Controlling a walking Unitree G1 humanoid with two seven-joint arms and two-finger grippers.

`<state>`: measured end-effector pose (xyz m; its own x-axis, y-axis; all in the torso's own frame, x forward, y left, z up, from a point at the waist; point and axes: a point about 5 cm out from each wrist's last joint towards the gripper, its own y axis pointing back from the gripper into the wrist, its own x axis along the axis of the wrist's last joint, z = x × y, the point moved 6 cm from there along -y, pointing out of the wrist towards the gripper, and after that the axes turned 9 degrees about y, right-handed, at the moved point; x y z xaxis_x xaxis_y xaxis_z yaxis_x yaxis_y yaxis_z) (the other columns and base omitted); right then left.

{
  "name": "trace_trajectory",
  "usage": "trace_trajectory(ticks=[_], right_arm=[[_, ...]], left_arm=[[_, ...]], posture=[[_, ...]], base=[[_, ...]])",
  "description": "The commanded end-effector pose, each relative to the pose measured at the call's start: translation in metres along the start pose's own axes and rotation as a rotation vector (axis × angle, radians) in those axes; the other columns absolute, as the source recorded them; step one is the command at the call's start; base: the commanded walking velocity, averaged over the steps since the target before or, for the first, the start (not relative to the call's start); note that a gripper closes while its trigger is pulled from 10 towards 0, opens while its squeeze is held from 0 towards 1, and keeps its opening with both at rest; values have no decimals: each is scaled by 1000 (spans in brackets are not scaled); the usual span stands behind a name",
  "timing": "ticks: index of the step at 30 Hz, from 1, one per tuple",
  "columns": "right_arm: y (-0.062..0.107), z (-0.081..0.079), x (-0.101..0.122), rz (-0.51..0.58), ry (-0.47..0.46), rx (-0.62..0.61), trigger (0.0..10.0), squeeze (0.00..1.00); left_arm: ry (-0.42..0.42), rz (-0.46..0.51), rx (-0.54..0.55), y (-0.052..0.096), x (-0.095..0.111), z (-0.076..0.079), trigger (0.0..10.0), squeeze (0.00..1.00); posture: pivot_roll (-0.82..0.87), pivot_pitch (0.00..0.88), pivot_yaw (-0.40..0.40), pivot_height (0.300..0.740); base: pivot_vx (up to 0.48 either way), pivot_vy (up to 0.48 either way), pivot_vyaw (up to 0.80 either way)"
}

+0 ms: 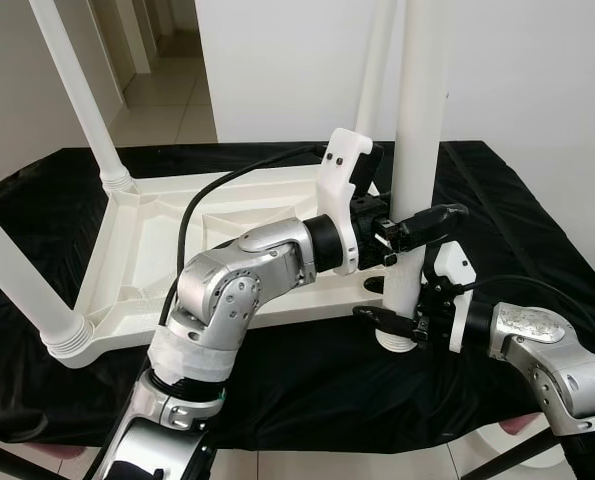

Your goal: Building children table

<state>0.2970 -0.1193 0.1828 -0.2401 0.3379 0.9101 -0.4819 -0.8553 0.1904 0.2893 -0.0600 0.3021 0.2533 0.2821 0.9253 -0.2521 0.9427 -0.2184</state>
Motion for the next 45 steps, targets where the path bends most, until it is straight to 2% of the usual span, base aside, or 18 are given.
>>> trace_trajectory(ticks=[1, 6, 10, 11, 12, 13, 18, 19, 23, 24, 25, 28, 33, 38, 40, 41, 43, 45], right_arm=[[0, 3, 6, 25, 26, -11, 10000, 0], [-2, 7, 4, 23, 20, -40, 10000, 0], [-5, 14, 3, 36, -23, -92, 10000, 0], [-6, 15, 3, 41, -32, -105, 10000, 318], [-6, 15, 3, 45, -37, -112, 10000, 318], [-7, 17, 4, 61, -55, -130, 10000, 1000], [-8, 21, 5, 77, -64, -165, 10000, 1000], [-9, 33, 7, 79, -58, -246, 10000, 1000], [-10, 42, 8, 76, -53, -311, 10000, 1000], [-12, 52, 10, 77, -53, -387, 10000, 294], [-13, 54, 11, 77, -54, -406, 10000, 0], [-14, 58, 11, 73, -50, -439, 10000, 0], [-31, 71, 18, 80, -66, -590, 10000, 0], [-35, 73, 21, 82, -66, -615, 10000, 0], [-45, 77, 25, 69, -46, -692, 10000, 0], [-45, 77, 25, 69, -46, -692, 10000, 0], [-52, 82, 24, 41, -43, -800, 10000, 0], [-53, 83, 22, 29, -40, -835, 10000, 0]], left_arm=[[9, -24, -162, 3, 0, 17, 0, 0], [7, -10, -154, 3, 3, 16, 0, 0], [-25, 12, -118, 3, 9, 11, 0, 0], [-37, 24, -101, 2, 12, 8, 0, 0], [-44, 33, -90, 2, 14, 6, 0, 0], [-68, 39, -59, 1, 16, 3, 0, 0], [-95, 31, -18, 0, 16, -3, 0, 0], [-126, 38, 40, -3, 20, -9, 10000, 0], [-160, 48, 90, -5, 23, -14, 10000, 0], [-212, 59, 162, -6, 27, -21, 10000, 0], [-225, 62, 179, -6, 28, -23, 10000, 0], [-245, 64, 200, -7, 29, -25, 10000, 0], [-360, 75, 355, -11, 40, -42, 10000, 0], [-365, 83, 389, -12, 43, -46, 10000, 0], [-353, 110, 464, -14, 48, -57, 10000, 0], [-353, 110, 464, -14, 48, -57, 10000, 0], [-320, 137, 522, -16, 52, -64, 10000, 0], [-313, 144, 536, -17, 53, -65, 10000, 0]], posture=[[-43, 0, 29, 740], [-42, 0, 26, 740], [-42, 0, 25, 740], [-42, 0, 24, 740], [-42, 0, 24, 740], [-42, 0, 22, 740], [-44, 0, 18, 740], [-42, 0, 12, 740], [-40, 0, 10, 740], [-33, 0, 6, 740], [-33, 0, 6, 740], [-29, 0, 2, 740], [-18, 0, -4, 740], [-14, 0, -7, 740], [-19, 3, -6, 740], [-19, 3, -6, 740], [-21, 10, -6, 740], [-18, 10, -7, 740]], base=[[0, 0, 0], [0, 0, 0], [0, 0, 0], [0, 0, 0], [0, 0, 0], [0, 0, 0], [0, 0, 0], [0, 0, 0], [0, 0, 0], [0, 0, 0], [0, 0, 0], [0, 0, 0], [0, 0, 0], [0, 0, 0], [0, 0, 0], [0, 0, 0], [0, 0, 0], [0, 0, 0]])
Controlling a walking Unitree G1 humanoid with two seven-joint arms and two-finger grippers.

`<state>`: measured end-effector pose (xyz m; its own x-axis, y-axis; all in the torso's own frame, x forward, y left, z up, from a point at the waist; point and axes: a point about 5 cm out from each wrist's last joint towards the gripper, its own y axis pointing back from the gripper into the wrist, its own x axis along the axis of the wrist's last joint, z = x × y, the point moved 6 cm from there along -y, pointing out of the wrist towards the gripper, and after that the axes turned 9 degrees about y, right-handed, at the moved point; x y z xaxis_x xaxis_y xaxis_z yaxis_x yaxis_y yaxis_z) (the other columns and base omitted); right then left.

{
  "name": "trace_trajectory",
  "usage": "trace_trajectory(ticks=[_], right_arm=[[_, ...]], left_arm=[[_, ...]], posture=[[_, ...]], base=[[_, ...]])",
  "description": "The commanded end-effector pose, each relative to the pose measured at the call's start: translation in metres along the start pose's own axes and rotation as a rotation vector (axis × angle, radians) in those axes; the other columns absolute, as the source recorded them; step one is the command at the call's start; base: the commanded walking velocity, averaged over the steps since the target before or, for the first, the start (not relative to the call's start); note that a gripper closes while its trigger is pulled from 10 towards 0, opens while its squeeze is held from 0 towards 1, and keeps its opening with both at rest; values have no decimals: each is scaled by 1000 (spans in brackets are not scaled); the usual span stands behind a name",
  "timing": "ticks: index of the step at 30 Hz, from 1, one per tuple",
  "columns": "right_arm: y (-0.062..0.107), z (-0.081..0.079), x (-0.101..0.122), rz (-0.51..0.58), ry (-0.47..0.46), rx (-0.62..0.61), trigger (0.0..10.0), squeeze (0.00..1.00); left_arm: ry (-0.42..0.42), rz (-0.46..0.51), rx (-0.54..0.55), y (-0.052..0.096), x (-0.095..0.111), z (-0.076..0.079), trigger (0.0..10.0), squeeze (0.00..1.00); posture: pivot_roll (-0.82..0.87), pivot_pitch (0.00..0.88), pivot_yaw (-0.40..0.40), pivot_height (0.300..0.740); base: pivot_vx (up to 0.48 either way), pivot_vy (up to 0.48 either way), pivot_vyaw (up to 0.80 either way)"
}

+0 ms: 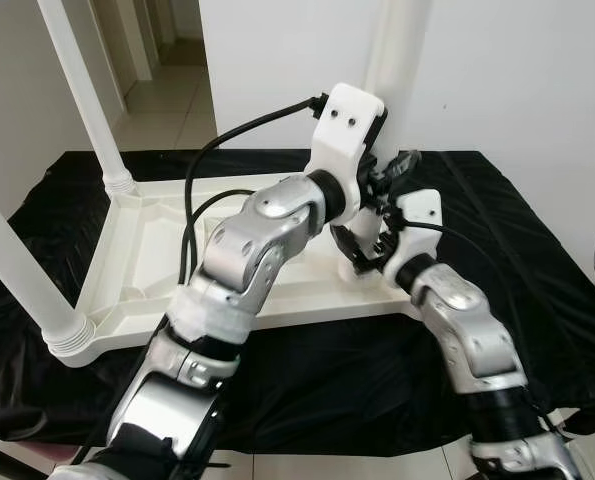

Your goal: Building children table

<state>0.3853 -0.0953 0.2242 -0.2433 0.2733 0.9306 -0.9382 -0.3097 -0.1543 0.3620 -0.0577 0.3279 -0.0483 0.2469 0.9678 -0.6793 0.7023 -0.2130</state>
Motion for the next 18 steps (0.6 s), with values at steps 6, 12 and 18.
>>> trace_trajectory(ticks=[6, 12, 18], right_arm=[[-5, 0, -4, -29, 63, -152, 10000, 0], [-9, -1, -4, -39, 53, -225, 10000, 0], [-14, 0, 7, -4, 50, -265, 10000, 0]], left_arm=[[-42, 48, 75, -5, 13, -5, 10000, 0], [-36, 70, 81, -8, 19, -5, 10000, 0], [-29, 78, 89, -10, 20, -4, 10000, 0]], posture=[[-21, 9, -16, 740], [-18, 7, -23, 740], [-23, 1, -25, 740]], base=[[0, 0, 0], [0, 0, 0], [0, 0, 0]])
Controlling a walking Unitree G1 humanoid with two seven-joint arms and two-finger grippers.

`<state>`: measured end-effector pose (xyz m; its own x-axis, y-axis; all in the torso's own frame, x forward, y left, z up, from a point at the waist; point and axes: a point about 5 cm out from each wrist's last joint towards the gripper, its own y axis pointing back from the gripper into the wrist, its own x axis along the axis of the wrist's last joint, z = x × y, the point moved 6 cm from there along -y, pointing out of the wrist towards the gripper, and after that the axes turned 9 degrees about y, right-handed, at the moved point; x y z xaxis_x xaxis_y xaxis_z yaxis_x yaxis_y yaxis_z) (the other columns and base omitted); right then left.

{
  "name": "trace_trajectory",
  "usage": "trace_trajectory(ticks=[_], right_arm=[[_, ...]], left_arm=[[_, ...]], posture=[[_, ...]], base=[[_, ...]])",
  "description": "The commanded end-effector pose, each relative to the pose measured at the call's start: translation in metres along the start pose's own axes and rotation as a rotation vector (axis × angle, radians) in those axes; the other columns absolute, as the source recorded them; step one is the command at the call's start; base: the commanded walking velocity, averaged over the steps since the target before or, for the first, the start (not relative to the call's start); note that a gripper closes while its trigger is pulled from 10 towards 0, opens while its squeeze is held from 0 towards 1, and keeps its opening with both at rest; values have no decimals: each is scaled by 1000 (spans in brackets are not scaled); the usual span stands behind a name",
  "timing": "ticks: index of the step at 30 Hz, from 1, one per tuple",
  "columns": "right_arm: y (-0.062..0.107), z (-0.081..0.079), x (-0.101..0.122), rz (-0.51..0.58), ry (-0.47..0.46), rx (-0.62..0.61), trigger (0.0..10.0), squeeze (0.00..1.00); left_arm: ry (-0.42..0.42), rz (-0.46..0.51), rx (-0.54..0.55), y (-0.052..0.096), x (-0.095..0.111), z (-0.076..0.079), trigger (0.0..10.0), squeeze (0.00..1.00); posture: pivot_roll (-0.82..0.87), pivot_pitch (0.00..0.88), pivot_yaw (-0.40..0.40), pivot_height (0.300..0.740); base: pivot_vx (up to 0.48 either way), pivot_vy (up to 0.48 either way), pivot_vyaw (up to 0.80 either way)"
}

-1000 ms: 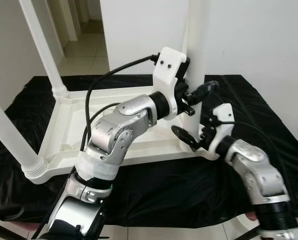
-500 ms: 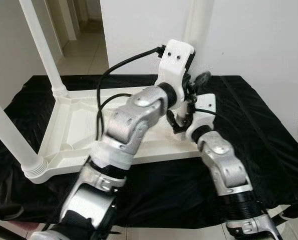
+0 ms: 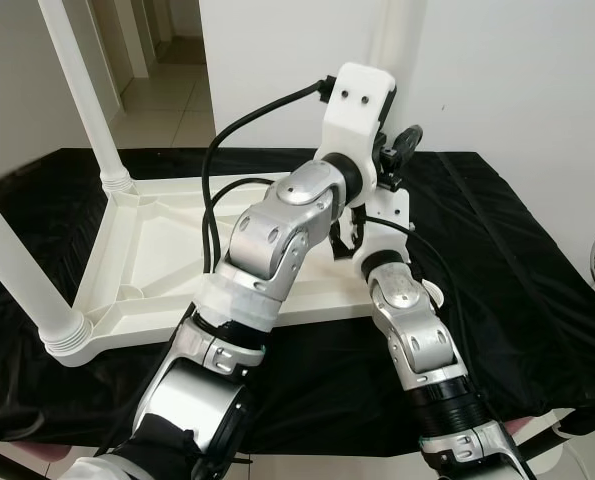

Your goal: Building children table

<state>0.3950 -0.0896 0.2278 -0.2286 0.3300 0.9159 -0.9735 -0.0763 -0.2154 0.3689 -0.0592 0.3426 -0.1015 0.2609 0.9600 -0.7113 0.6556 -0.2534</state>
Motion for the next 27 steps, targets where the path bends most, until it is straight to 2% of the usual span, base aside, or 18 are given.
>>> trace_trajectory(ticks=[1, 6, 7, 8, 10, 11, 12, 13, 19, 27], right_arm=[[-3, 2, 5, 17, -9, -22, 10000, 0], [-4, 4, 10, 39, -18, -46, 10000, 0], [-4, 5, 12, 50, -23, -60, 7490, 0], [-4, 5, 12, 52, -27, -66, 6510, 0], [-4, 5, 12, 51, -32, -68, 6431, 0], [-4, 4, 12, 50, -36, -70, 4706, 0], [-4, 3, 11, 48, -40, -68, 1608, 0], [-4, 2, 11, 47, -41, -69, 0, 0], [-2, 3, 2, 5, -90, -98, 0, 0], [-1, 1, -1, -10, -109, -111, 0, 0]], left_arm=[[-2, 29, 39, -2, 6, -2, 10000, 0], [-4, 29, 38, -2, 6, -1, 10000, 0], [-6, 30, 38, -2, 6, -1, 10000, 0], [-7, 30, 39, -2, 6, -1, 10000, 0], [-7, 30, 41, -2, 6, -2, 10000, 0], [-7, 30, 42, -2, 7, -2, 10000, 0], [-9, 31, 43, -2, 7, -2, 10000, 0], [-9, 33, 43, -2, 8, -2, 10000, 0], [-8, 39, 48, -2, 10, -3, 10000, 0], [-12, 52, 53, -1, 15, -3, 10000, 0]], posture=[[-23, 1, -25, 740], [-17, 0, -26, 740], [-15, 0, -25, 740], [-15, 0, -25, 740], [-11, 0, -26, 740], [-11, 0, -26, 740], [-7, 0, -26, 740], [-6, 0, -26, 740], [-5, 2, -27, 740], [12, 10, -32, 740]], base=[[0, 0, 0], [0, 0, 0], [0, 0, 0], [0, 0, 0], [0, 0, 0], [0, 0, 0], [0, 0, 0], [0, 0, 0], [0, 0, 0], [0, 0, 0]])
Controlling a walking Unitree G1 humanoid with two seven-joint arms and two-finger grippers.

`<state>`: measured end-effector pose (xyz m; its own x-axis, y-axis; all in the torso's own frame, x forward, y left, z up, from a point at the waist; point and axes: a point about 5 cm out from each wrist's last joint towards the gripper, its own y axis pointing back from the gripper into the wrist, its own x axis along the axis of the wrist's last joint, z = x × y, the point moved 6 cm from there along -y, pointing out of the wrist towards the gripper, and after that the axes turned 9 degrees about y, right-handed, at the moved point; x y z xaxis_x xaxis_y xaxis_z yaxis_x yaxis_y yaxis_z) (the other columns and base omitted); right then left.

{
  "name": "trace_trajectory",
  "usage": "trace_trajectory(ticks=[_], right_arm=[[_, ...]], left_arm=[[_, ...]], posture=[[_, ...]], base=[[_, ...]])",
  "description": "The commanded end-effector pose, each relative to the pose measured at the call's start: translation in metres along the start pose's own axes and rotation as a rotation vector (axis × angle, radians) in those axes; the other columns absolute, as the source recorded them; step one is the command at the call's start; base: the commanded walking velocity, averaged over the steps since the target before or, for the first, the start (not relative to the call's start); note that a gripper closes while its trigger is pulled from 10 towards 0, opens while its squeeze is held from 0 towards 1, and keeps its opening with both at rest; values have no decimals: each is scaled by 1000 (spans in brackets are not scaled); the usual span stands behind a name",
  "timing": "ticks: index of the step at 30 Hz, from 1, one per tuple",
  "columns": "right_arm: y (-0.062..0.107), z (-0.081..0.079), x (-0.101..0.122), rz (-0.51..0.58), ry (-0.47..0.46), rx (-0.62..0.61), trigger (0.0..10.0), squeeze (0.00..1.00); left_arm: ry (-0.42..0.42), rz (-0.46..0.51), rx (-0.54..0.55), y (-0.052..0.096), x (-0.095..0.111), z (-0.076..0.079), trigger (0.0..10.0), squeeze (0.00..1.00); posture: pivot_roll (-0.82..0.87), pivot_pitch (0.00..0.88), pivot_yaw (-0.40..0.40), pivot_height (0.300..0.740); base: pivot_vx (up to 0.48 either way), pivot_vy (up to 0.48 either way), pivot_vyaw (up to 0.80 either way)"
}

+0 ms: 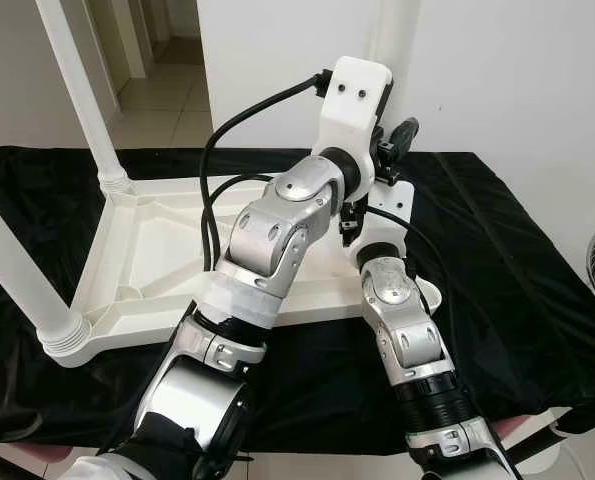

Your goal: Building children table

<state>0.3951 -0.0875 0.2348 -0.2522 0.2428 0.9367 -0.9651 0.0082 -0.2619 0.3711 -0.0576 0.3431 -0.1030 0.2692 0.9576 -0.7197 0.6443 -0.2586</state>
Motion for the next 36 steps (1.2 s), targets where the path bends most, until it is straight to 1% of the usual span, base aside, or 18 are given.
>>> trace_trajectory(ticks=[1, 4, 5, 6, 7, 8, 10, 16, 22, 23, 24, 25, 27, 28, 29, 34, 35, 36], right_arm=[[1, 2, -9, -32, -17, -24, 0, 0], [2, 3, -8, -28, -23, -33, 0, 0], [1, 5, -6, -18, -25, -40, 10000, 0], [1, 5, -6, -18, -25, -40, 10000, 0], [0, 6, -2, -2, -41, -49, 10000, 0], [0, 6, -2, -2, -41, -49, 10000, 0], [-1, 6, 0, 1, -61, -52, 10000, 0], [0, 9, -3, -17, -86, -73, 10000, 0], [-2, 15, -6, -25, -93, -98, 10000, 0], [-3, 20, -6, -25, -95, -112, 10000, 0], [-3, 20, -6, -25, -95, -112, 10000, 0], [-4, 27, -6, -26, -96, -131, 10000, 0], [-6, 40, -8, -31, -98, -161, 10000, 0], [-6, 40, -8, -31, -98, -161, 10000, 0], [-6, 47, -10, -35, -98, -175, 10000, 0], [-6, 55, -12, -40, -95, -191, 10000, 0], [-6, 57, -13, -42, -93, -196, 10000, 0], [-6, 64, -14, -45, -86, -204, 10000, 0]], left_arm=[[-17, 47, 40, 0, 15, -1, 10000, 0], [-33, 59, 34, 2, 17, 0, 10000, 0], [-14, 74, 11, 2, 19, 4, 10000, 141], [-14, 74, 11, 2, 19, 4, 10000, 141], [36, 95, -18, 4, 20, 9, 10000, 1000], [36, 95, -18, 4, 20, 9, 10000, 1000], [79, 104, -36, 5, 20, 11, 10000, 1000], [107, 128, -95, 11, 24, 17, 10000, 1000], [76, 138, -157, 16, 26, 25, 10000, 1000], [67, 138, -167, 18, 24, 26, 10000, 310], [67, 138, -167, 18, 24, 26, 10000, 310], [69, 138, -171, 21, 22, 26, 10000, 0], [91, 136, -161, 24, 18, 22, 10000, 0], [91, 136, -161, 24, 18, 22, 10000, 0], [94, 133, -144, 26, 15, 17, 10000, 0], [91, 131, -110, 29, 11, 7, 10000, 0], [90, 131, -95, 30, 10, 3, 10000, 0], [102, 125, -42, 33, 4, -12, 10000, 0]], posture=[[12, 10, -32, 740], [15, 13, -33, 740], [15, 12, -31, 740], [15, 12, -31, 740], [15, 14, -31, 740], [15, 14, -31, 740], [14, 14, -27, 740], [12, 11, -19, 740], [8, 4, -15, 740], [6, 0, -11, 740], [6, 0, -11, 740], [0, 0, -7, 740], [-3, 0, -4, 740], [-3, 0, -4, 740], [-5, 0, -3, 740], [-9, 0, -5, 740], [-9, 0, -5, 740], [-22, 0, -1, 740]], base=[[0, 0, 0], [0, 0, 0], [0, 0, 0], [0, 0, 0], [0, 0, 0], [0, 0, 0], [0, 0, 0], [0, 0, 0], [0, 0, 0], [0, 0, 0], [0, 0, 0], [0, 0, 0], [0, 0, 0], [0, 0, 0], [0, 0, 0], [0, 0, 0], [0, 0, 0], [0, 0, 0]])
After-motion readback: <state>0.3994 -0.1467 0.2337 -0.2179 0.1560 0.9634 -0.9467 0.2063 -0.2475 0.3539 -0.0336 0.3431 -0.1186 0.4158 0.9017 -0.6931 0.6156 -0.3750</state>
